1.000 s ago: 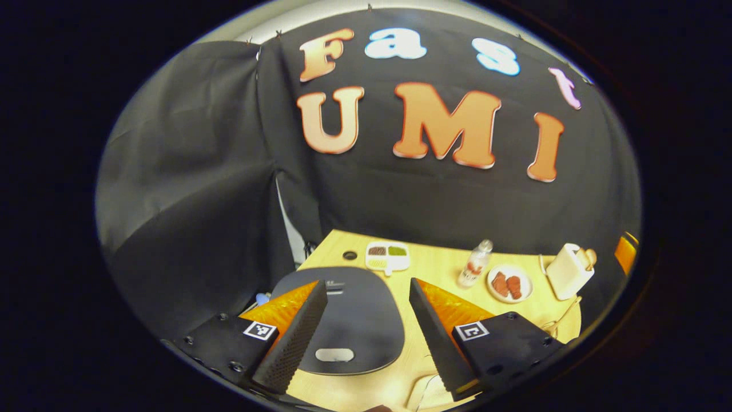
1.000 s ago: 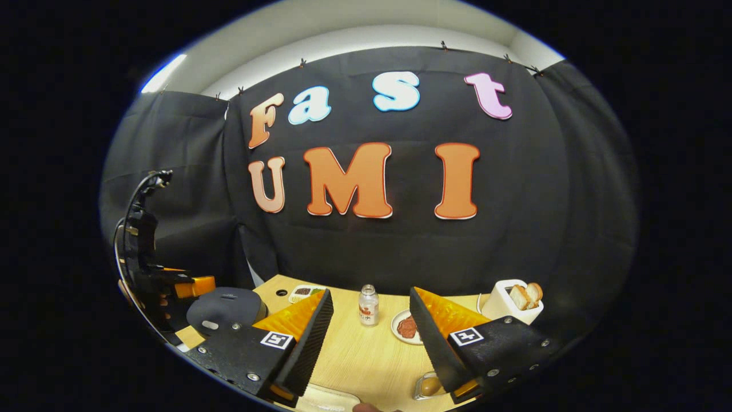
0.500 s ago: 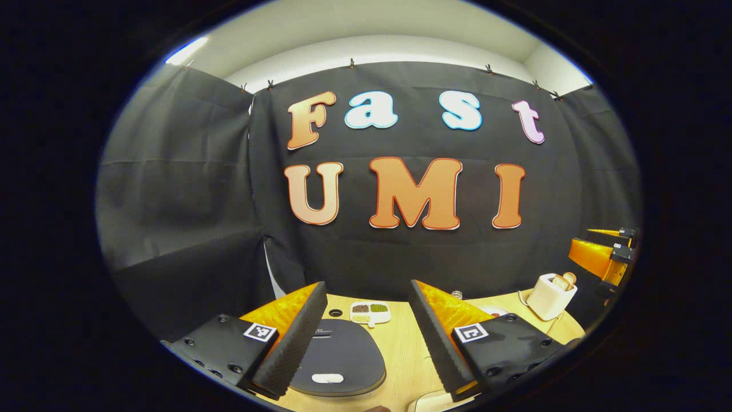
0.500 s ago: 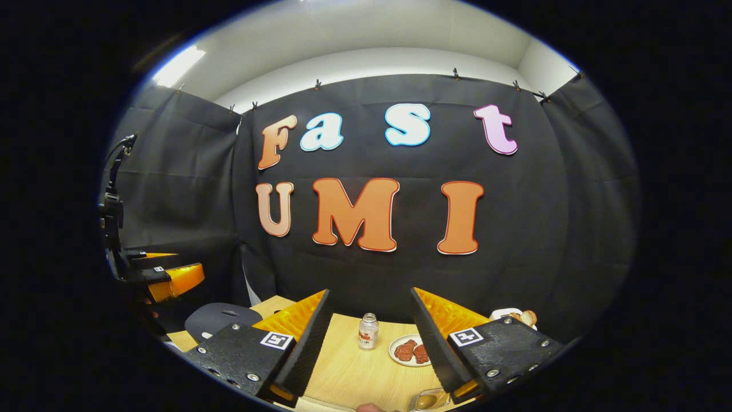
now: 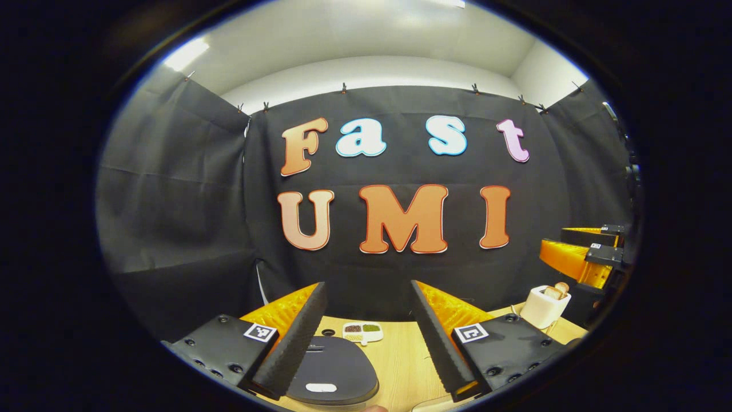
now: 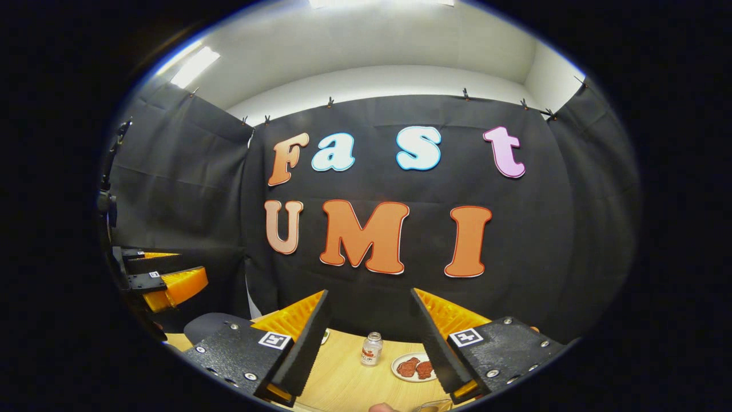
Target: Close the left gripper, press the button to open the rice cooker; take a wooden spoon from the chopstick holder with the right hand, scoop a spoonful of rice and pour it into the rice cooker, then put the wooden spoon back into the chopstick holder.
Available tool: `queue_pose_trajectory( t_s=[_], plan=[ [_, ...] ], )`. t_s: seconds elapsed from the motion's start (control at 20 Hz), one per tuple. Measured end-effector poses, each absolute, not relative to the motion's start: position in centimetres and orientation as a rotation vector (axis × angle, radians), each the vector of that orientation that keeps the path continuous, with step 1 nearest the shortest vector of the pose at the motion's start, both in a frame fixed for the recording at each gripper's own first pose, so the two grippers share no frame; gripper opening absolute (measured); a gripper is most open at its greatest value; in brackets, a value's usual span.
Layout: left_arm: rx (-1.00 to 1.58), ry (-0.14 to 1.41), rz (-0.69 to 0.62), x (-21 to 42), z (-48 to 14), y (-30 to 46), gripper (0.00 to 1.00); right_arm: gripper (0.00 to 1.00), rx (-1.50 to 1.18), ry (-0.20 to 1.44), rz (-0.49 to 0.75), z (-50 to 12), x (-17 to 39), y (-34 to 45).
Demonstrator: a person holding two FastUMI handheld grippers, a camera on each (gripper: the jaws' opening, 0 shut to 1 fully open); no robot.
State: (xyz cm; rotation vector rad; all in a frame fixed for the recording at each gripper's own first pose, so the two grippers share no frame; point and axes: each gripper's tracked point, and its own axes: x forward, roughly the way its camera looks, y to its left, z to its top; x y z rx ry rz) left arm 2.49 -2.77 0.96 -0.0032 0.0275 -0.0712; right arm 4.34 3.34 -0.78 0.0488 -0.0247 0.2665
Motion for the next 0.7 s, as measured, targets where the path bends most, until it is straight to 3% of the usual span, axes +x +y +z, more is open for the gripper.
queue_pose_trajectory(
  t_s=[0.15, 0.2, 0.25, 0.3, 0.7],
  plan=[
    [0.006, 0.018, -0.080, 2.50, 0.85, -2.95, 0.96, 0.86, 0.061, -0.026, 0.264, -0.66, 4.37, 3.18],
    [0.012, 0.012, -0.078, 2.33, 1.13, -2.99, 0.96, 0.91, 0.059, -0.028, 0.263, -0.60, 4.34, 3.31],
    [0.023, 0.008, -0.065, 2.36, 1.34, -2.76, 0.96, 0.86, 0.058, -0.027, 0.263, -0.67, 4.30, 3.37],
    [0.036, 0.006, -0.052, 2.35, 1.25, -2.63, 0.96, 0.91, 0.058, -0.023, 0.265, -0.71, 4.31, 3.51],
    [0.026, 0.003, -0.059, 2.07, 0.97, -3.38, 0.96, 0.86, 0.064, -0.012, 0.282, -0.91, 4.38, 3.75]
  ],
)
